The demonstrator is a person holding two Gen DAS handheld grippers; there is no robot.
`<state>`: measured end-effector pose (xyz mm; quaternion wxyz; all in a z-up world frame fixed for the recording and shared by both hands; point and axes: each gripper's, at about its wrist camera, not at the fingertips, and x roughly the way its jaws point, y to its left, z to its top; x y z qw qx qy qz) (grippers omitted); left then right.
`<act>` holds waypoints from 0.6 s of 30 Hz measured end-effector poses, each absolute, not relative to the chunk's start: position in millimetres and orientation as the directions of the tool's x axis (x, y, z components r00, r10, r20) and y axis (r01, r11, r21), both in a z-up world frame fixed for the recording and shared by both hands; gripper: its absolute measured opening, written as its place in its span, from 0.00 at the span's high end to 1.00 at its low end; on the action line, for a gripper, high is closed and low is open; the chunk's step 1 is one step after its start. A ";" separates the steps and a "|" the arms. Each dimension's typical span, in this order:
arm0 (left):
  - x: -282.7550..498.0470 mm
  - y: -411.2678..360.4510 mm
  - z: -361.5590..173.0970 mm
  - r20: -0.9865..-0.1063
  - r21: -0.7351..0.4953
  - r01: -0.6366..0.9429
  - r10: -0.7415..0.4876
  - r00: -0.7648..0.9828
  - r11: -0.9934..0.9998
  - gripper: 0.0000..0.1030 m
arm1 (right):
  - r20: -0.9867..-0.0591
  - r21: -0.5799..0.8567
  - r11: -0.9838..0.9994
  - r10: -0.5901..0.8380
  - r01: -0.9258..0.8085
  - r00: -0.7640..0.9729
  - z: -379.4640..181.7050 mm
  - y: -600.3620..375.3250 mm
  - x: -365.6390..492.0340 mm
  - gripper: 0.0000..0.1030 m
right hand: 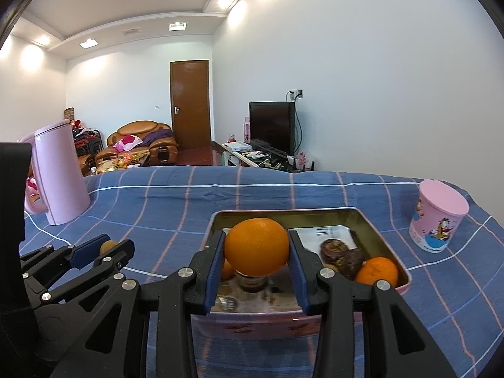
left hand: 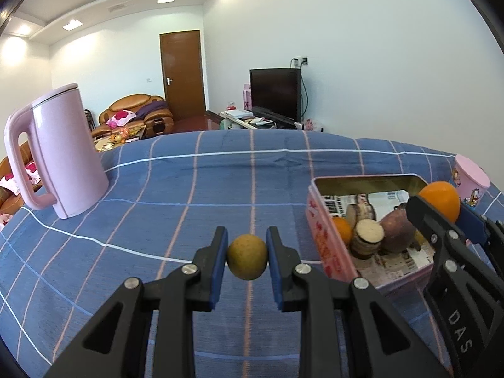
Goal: Organize fruits
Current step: 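Carry the orange and kiwi over the pink tin with both tools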
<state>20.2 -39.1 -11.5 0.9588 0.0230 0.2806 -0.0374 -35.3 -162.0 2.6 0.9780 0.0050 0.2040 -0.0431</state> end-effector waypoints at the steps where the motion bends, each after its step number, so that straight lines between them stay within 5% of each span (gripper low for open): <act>1: 19.8 -41.3 -11.5 -0.541 0.023 0.088 -0.061 0.839 0.996 0.74 | -0.398 -0.011 0.996 -0.086 0.089 0.913 2.8 -165.2 -35.9 0.60; 18: 17.4 -97.0 -8.3 -0.527 0.008 0.168 -0.139 0.839 0.986 0.74 | -0.396 -0.022 0.988 -0.151 0.155 0.906 6.0 -220.9 -39.7 0.60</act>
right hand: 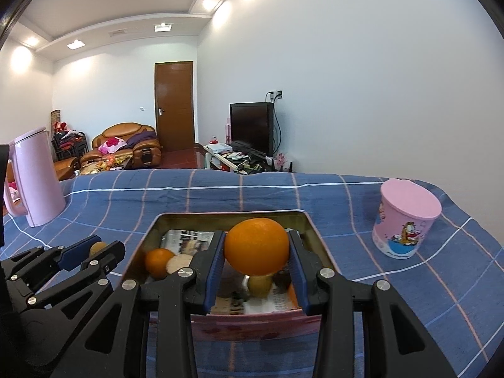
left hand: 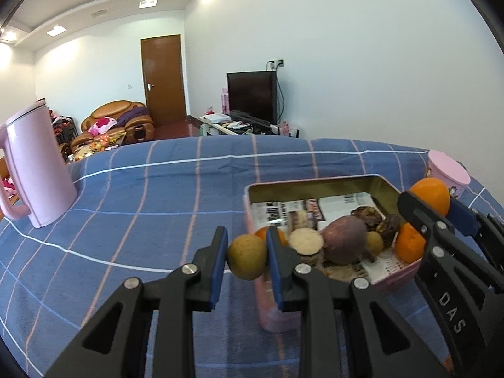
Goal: Organize fruits
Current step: 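Carry the orange and kiwi over the pink tin with both tools, then lower the orange into the tin with the right tool while the left tool releases the kiwi there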
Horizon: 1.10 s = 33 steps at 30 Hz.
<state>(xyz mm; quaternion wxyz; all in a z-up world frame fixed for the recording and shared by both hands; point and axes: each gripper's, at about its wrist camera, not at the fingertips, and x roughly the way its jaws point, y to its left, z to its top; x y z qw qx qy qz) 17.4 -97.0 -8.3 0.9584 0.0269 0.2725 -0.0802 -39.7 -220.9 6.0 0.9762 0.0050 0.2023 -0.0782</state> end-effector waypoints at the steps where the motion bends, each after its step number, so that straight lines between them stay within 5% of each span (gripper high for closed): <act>1: 17.9 -101.2 -8.0 -0.526 0.006 0.175 -0.146 0.838 0.985 0.74 | -0.396 -0.023 0.987 -0.153 0.157 0.905 6.1 -223.1 -39.6 0.60; 33: 71.4 -153.7 -13.4 -0.594 -0.112 0.256 -0.271 0.758 0.960 0.74 | -0.401 -0.064 0.961 -0.273 0.270 0.874 6.7 -262.8 -4.0 0.60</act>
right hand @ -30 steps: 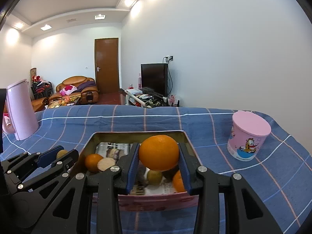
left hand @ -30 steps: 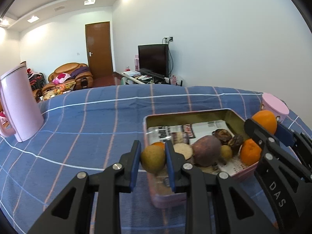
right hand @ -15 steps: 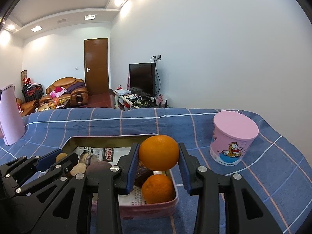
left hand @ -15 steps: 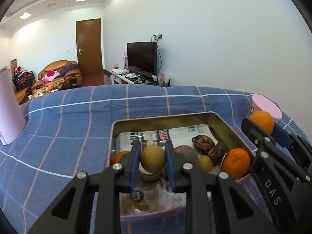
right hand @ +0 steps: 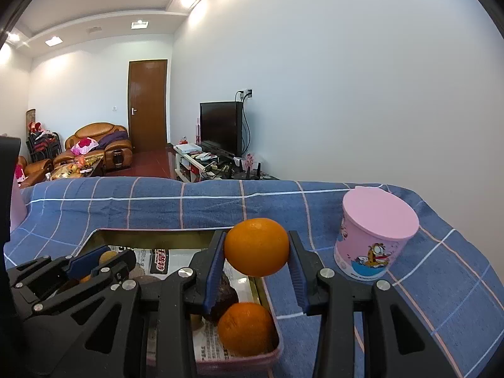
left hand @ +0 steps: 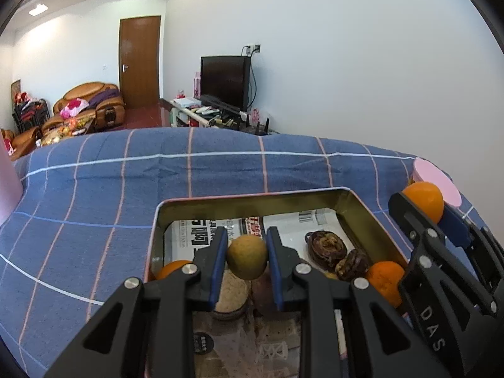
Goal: Organize fruits
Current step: 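Lower the orange into the tin with the right tool while the left tool releases the kiwi there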
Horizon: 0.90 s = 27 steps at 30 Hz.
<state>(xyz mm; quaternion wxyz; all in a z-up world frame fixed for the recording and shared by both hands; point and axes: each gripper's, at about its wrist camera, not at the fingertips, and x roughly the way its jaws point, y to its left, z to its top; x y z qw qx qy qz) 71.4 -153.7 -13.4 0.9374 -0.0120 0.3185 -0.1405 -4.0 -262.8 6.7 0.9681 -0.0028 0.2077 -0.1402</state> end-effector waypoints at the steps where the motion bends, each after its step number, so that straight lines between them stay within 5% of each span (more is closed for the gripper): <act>1: 73.6 -152.6 -14.6 -0.600 -0.121 0.255 -0.275 0.751 0.959 0.74 | -0.408 -0.063 0.961 -0.271 0.269 0.872 6.1 -263.4 -0.6 0.60; 27: 84.2 -143.7 -20.4 -0.631 -0.182 0.229 -0.293 0.718 0.956 0.74 | -0.593 0.077 0.996 0.001 0.055 0.805 -16.7 -271.0 43.8 0.60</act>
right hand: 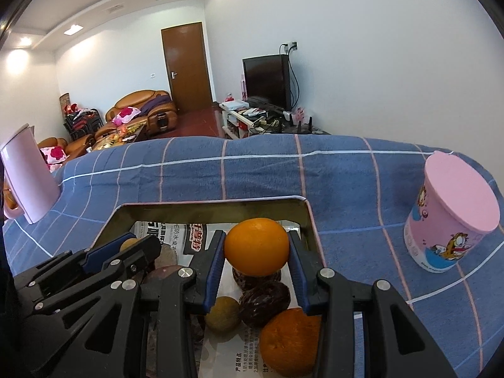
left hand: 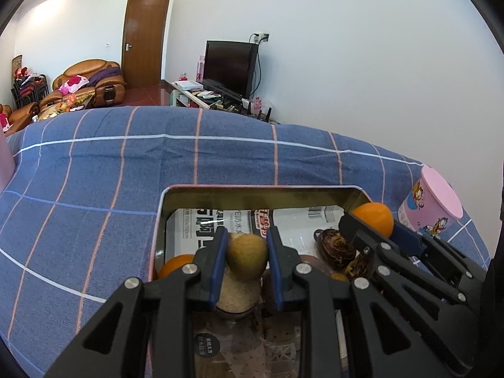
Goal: Organize fruits
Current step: 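Lower the orange into the tin with the right tool while the left tool releases the kiwi there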
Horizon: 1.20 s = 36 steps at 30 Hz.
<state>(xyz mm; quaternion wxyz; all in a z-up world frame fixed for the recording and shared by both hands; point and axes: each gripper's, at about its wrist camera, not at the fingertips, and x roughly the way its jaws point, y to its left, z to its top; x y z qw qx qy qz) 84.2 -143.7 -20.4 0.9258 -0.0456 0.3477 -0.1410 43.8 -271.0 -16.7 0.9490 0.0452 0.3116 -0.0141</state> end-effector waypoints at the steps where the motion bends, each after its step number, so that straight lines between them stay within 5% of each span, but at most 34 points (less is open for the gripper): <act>1: 84.0 -143.7 -20.5 -0.631 -0.181 0.228 -0.291 0.719 0.957 0.74 | -0.595 0.077 0.995 0.001 0.056 0.804 -17.1 -271.2 44.0 0.60; 27: 92.0 -151.0 -21.2 -0.650 -0.091 0.203 -0.212 0.729 0.975 0.72 | -0.641 0.133 0.991 0.059 0.035 0.765 -25.3 -274.8 58.1 0.57; 31: 92.7 -149.5 -20.5 -0.657 -0.049 0.174 -0.163 0.736 0.984 0.53 | -0.633 0.145 0.989 0.067 0.033 0.772 -24.4 -276.9 57.6 0.57; 36: 92.8 -152.2 -19.9 -0.677 -0.057 0.204 -0.188 0.711 0.977 0.45 | -0.603 0.181 0.982 0.072 0.049 0.795 -23.8 -289.2 44.9 0.57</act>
